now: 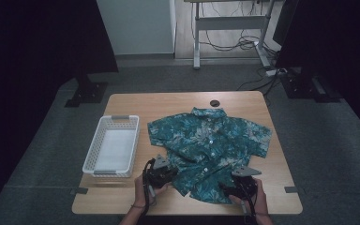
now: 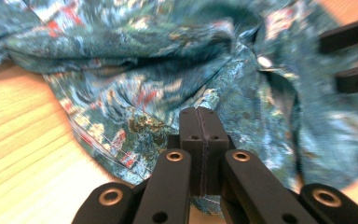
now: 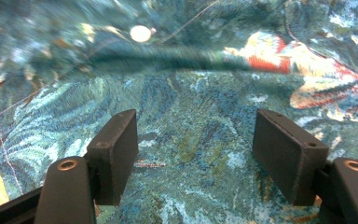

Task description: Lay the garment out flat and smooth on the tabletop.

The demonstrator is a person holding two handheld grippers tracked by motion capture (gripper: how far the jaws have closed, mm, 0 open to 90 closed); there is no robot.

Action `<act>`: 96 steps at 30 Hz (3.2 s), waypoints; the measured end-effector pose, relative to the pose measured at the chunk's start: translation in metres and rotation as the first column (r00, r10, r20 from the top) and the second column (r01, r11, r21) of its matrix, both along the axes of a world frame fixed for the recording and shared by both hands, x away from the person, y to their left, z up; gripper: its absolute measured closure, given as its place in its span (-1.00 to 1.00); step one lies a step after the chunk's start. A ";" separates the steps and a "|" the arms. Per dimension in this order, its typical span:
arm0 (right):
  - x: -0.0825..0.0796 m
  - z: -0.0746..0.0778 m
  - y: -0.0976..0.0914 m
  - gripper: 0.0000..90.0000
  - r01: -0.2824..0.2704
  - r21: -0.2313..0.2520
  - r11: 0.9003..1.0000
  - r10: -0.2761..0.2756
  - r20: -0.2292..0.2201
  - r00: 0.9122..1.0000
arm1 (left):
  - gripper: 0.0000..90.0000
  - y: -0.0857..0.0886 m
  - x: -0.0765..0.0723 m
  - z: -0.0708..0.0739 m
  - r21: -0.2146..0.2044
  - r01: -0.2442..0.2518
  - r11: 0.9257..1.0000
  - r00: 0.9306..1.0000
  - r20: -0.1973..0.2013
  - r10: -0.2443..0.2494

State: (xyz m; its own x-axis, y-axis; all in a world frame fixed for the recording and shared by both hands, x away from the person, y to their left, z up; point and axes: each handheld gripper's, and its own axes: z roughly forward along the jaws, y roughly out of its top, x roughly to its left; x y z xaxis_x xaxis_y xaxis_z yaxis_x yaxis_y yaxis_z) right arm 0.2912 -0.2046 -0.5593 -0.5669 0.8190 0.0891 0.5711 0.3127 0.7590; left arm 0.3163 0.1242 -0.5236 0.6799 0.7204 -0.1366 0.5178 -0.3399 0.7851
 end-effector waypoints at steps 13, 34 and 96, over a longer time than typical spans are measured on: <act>0.001 0.001 -0.006 -0.32 0.029 -0.006 1.000 -0.029 -0.010 1.000 | 0.90 0.008 -0.039 0.006 -0.070 0.072 0.995 0.995 -0.062 -0.076; 0.001 0.001 -0.011 -0.32 0.044 -0.009 0.999 -0.044 -0.007 0.999 | 0.00 0.024 0.048 -0.021 0.168 -0.157 0.973 0.988 0.021 0.156; -0.001 -0.001 -0.012 -0.32 0.047 -0.020 0.999 -0.047 0.017 0.999 | 0.78 0.039 -0.042 -0.011 0.082 -0.052 0.995 0.995 -0.085 0.059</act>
